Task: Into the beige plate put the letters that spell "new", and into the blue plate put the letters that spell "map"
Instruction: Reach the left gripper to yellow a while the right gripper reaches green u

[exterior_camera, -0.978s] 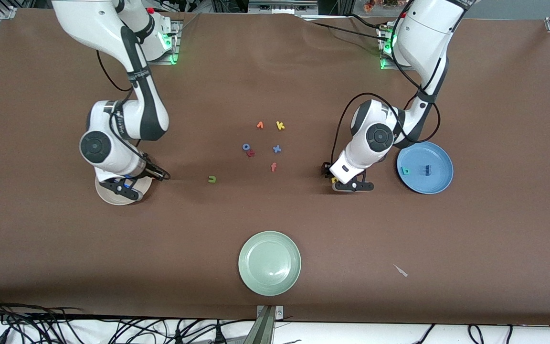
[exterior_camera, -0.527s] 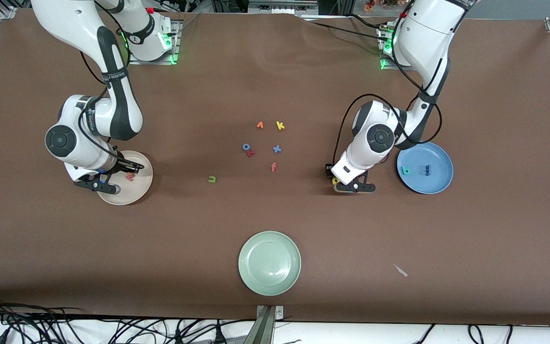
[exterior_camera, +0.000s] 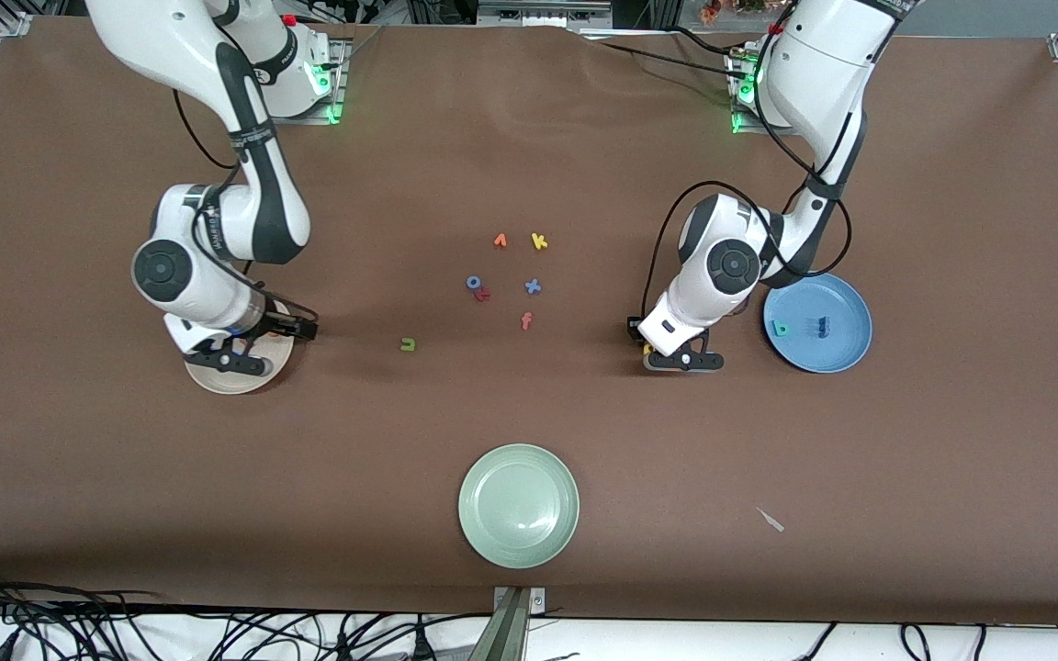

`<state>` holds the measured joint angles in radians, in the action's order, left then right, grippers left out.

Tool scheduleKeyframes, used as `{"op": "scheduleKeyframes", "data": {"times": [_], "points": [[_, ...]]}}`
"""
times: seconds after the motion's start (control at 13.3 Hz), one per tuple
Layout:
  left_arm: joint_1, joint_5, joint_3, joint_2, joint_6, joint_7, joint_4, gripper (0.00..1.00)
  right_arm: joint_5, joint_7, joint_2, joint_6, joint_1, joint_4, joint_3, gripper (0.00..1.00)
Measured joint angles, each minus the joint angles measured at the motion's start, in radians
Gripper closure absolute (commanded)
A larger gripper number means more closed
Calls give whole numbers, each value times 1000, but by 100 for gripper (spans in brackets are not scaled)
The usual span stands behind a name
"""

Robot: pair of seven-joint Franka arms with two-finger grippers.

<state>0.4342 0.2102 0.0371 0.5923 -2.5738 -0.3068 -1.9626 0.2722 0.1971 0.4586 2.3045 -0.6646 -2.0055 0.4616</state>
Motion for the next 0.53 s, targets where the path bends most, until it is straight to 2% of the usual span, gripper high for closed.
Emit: {"op": "scheduleKeyframes", "data": {"times": [0.3, 0.38, 0.45, 0.53], "points": [[0, 0, -1, 0, 0, 0, 3, 76, 0, 10, 5, 0, -5, 50, -105, 0], [0, 0, -2, 0, 0, 0, 4, 68, 0, 17, 11, 0, -6, 62, -130, 0], [0, 0, -6, 0, 0, 0, 5, 46, 0, 22, 22, 1, -6, 72, -152, 0], [0, 0, -10, 0, 0, 0, 7, 33, 0, 26, 40, 6, -7, 80, -169, 0]]}}
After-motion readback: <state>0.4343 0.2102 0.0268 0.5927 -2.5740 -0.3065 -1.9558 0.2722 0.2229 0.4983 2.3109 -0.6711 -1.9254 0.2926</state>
